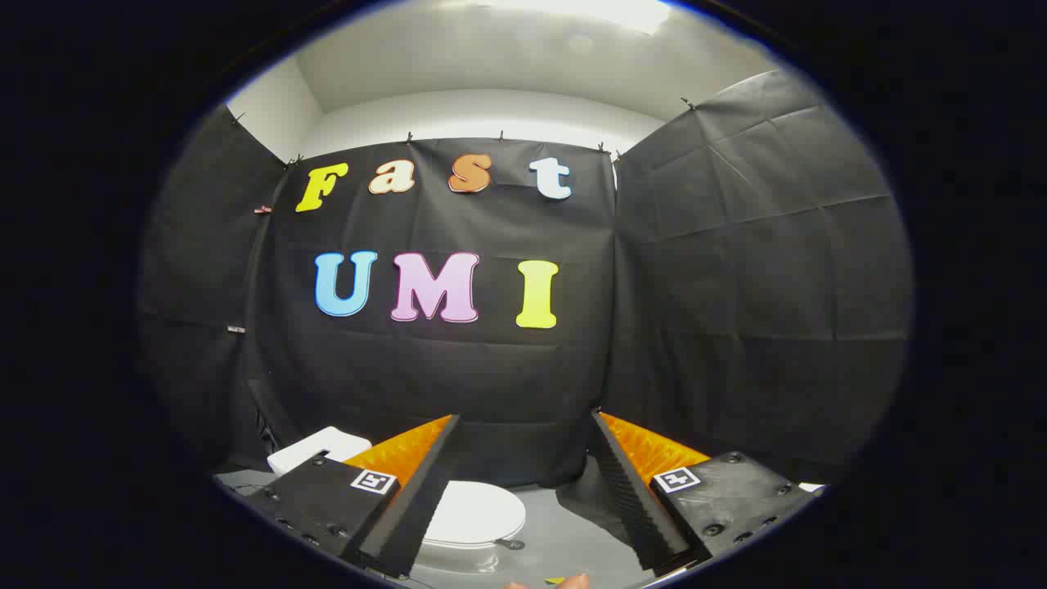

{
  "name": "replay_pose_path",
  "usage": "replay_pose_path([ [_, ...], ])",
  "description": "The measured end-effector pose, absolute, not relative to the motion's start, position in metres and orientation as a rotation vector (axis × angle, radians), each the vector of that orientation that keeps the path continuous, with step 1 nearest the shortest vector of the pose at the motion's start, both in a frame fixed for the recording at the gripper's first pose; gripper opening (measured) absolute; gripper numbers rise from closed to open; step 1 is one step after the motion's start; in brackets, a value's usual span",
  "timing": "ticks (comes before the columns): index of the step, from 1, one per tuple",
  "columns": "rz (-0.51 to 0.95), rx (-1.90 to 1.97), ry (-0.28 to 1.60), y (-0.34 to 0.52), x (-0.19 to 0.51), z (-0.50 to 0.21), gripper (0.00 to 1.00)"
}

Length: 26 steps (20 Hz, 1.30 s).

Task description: Open the toilet lid.

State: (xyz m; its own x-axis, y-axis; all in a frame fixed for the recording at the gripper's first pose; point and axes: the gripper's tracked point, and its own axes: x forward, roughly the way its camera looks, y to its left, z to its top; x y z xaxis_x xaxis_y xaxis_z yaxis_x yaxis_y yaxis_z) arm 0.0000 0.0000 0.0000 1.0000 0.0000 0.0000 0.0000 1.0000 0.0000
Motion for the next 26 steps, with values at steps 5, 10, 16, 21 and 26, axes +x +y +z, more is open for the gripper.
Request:
replay_pose_path([
  [5, 0.022, 0.009, -0.005, 0.013, -0.004, 0.002, 0.98],
  [10, 0.031, 0.007, -0.012, 0.024, -0.011, 0.006, 0.98],
  [16, 0.028, 0.022, -0.019, 0.025, -0.009, 0.008, 0.98],
  [21, 0.029, 0.019, -0.023, 0.024, 0.002, -0.001, 0.98],
  [26, 0.056, -0.014, -0.057, 0.034, 0.017, -0.021, 0.98],
])
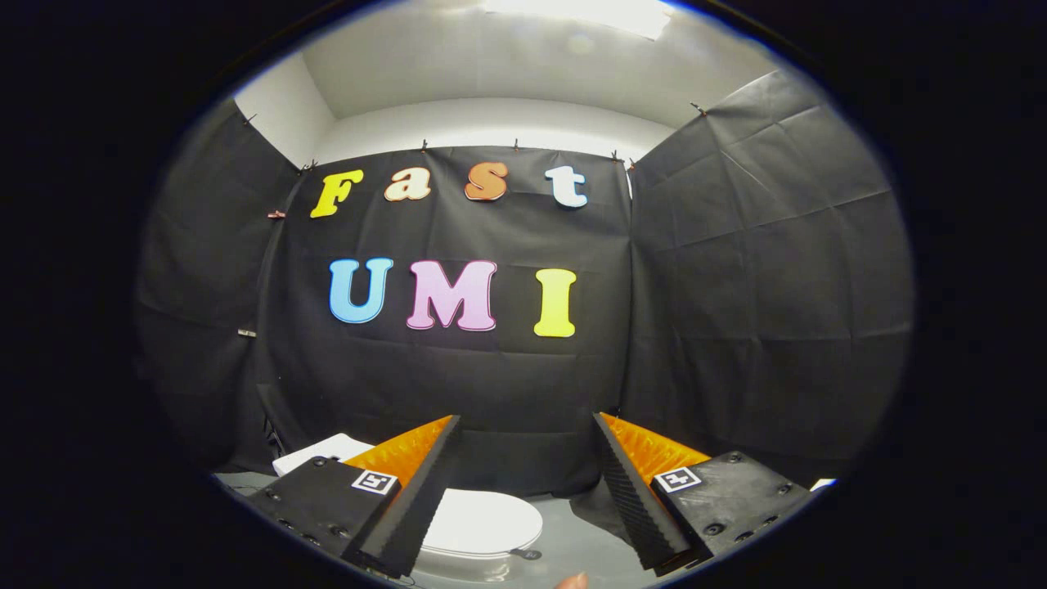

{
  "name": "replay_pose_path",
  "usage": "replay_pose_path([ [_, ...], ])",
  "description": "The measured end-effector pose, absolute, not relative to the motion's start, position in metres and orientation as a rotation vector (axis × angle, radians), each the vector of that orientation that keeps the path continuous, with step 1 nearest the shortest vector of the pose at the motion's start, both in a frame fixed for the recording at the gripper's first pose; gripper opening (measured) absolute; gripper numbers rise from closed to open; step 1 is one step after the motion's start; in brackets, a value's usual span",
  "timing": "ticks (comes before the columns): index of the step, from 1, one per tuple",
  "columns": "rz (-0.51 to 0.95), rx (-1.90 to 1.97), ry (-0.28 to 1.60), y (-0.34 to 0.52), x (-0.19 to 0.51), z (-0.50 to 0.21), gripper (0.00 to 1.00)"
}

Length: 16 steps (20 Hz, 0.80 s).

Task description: Open the toilet lid.

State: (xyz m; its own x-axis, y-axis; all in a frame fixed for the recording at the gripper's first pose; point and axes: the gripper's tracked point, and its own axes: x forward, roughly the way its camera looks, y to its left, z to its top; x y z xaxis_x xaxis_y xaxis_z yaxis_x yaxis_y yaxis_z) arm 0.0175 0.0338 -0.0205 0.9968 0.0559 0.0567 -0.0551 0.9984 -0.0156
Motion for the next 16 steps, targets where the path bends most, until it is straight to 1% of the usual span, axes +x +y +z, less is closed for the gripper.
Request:
replay_pose_path([
  [5, 0.072, -0.035, -0.043, 0.04, 0.04, -0.065, 0.98],
  [10, 0.054, -0.028, 0.0, 0.026, 0.069, -0.13, 0.98],
  [16, 0.046, -0.036, -0.008, 0.012, 0.101, -0.198, 0.98],
])
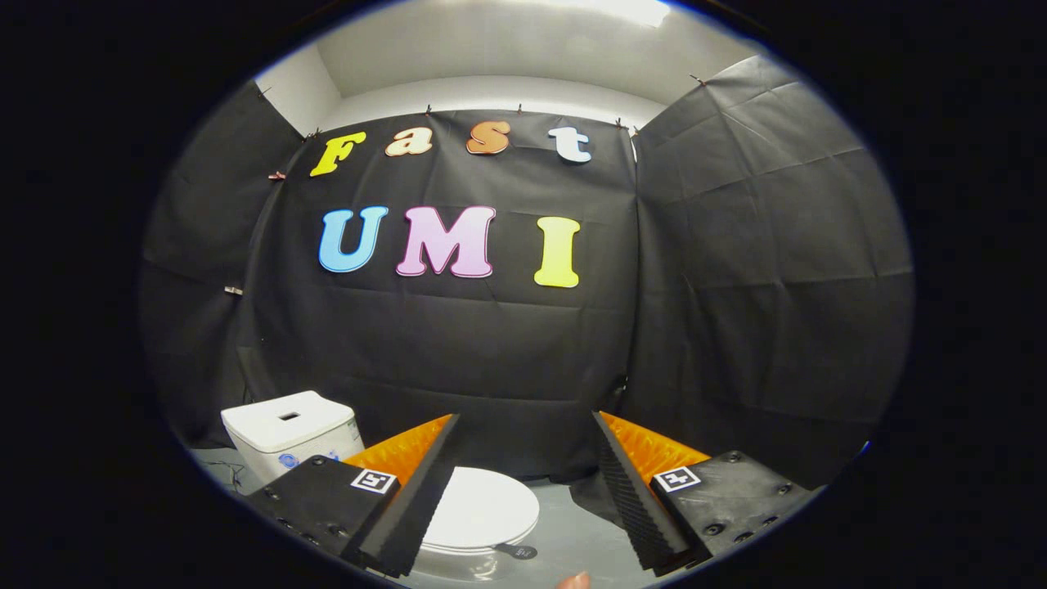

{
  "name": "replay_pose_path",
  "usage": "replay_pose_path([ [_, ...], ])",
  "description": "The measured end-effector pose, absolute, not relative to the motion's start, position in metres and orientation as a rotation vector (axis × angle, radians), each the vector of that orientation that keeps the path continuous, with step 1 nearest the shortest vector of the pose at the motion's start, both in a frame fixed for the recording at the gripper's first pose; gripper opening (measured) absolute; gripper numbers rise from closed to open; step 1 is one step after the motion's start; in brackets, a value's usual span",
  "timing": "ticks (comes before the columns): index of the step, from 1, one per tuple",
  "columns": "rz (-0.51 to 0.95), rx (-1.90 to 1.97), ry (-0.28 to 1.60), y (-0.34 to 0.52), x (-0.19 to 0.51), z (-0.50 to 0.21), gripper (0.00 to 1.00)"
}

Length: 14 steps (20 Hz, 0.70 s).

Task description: Open the toilet lid.

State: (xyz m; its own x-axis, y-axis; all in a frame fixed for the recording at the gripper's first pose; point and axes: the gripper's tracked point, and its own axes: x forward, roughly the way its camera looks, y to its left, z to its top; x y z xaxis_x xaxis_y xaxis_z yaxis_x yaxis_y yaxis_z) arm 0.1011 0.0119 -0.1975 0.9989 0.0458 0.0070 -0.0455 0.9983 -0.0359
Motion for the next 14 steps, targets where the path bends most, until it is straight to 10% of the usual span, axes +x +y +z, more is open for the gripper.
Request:
replay_pose_path([
  [14, 0.073, 0.118, 0.254, -0.013, 0.153, -0.372, 0.99],
])
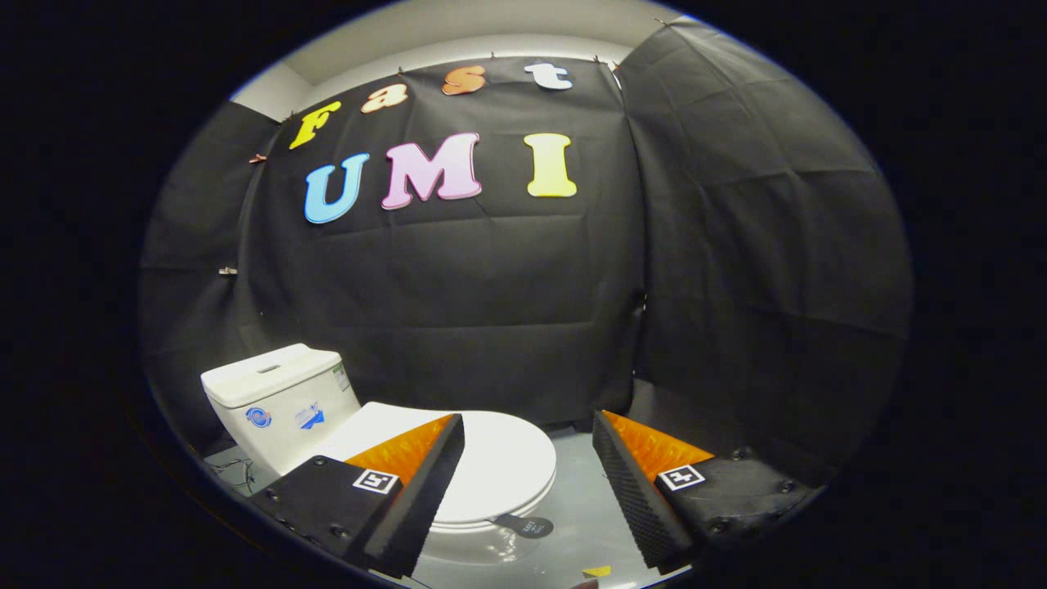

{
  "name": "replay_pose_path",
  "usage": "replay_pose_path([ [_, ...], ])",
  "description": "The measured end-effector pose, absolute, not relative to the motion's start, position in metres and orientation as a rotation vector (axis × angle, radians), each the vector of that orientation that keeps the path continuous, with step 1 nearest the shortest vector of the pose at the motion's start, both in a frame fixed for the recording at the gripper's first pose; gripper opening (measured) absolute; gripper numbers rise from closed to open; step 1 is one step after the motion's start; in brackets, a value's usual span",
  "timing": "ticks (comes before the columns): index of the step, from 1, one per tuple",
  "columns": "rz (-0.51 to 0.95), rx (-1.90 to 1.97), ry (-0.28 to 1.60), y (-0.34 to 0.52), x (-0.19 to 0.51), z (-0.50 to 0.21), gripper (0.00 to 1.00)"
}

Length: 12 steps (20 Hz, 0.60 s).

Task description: Open the toilet lid.

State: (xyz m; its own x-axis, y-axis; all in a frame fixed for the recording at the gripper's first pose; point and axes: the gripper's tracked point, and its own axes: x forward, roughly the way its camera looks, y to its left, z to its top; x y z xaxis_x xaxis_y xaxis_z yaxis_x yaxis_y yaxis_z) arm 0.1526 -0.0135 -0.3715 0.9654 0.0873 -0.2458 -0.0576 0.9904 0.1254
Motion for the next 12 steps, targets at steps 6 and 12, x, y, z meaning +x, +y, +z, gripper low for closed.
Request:
replay_pose_path([
  [6, 0.029, 0.346, 0.411, -0.03, 0.158, -0.435, 0.99],
  [12, -0.017, 0.563, 0.595, -0.043, 0.155, -0.494, 0.99],
])
